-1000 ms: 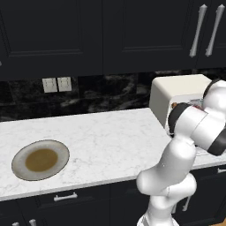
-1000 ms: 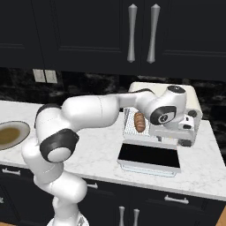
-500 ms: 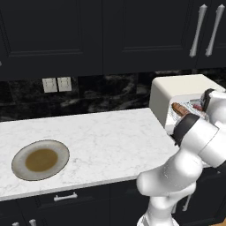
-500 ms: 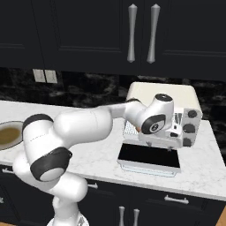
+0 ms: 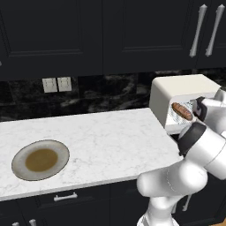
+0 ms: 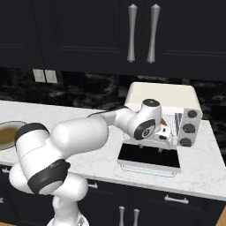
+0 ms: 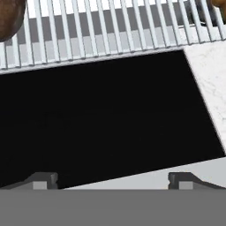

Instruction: Pick up the kebab skewer and baguette bread, and place them inside the toaster oven. Close the toaster oven door and start by setting the timer.

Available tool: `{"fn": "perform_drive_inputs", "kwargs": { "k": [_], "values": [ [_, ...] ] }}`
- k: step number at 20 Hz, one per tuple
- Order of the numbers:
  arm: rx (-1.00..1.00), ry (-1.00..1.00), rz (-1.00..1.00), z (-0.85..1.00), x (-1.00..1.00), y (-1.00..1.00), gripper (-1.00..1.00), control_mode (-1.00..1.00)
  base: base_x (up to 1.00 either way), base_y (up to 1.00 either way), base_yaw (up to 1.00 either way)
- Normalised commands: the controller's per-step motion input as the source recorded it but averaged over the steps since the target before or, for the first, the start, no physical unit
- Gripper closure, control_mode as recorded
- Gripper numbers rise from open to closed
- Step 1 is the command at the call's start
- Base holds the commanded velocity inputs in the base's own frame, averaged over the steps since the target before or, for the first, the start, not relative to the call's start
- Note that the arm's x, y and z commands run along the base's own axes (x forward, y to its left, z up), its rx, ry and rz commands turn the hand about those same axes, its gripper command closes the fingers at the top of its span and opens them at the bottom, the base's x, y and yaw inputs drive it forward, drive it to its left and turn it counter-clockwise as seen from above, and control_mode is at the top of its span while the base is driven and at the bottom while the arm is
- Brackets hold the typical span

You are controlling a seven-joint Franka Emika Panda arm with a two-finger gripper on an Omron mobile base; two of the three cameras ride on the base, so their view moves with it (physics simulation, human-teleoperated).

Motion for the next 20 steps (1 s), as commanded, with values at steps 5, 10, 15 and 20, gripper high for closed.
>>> {"fn": "perform_drive_inputs", "kwargs": {
  "k": [5, 10, 15, 20],
  "values": [
    [0.00, 0.00, -0.02, -0.22, 0.11, 0.00, -1.00, -1.00, 0.00, 0.00, 0.00],
    [0.00, 0.00, -0.05, -0.11, 0.34, 0.00, -1.00, -1.00, 0.00, 0.00, 0.00],
    [0.00, 0.00, -0.01, -0.04, 0.21, -0.01, -1.00, -1.00, 0.00, 0.00, 0.00],
    [0.01, 0.00, -0.02, -0.03, 0.15, 0.00, -1.00, -1.00, 0.00, 0.00, 0.00]
  ]
}}
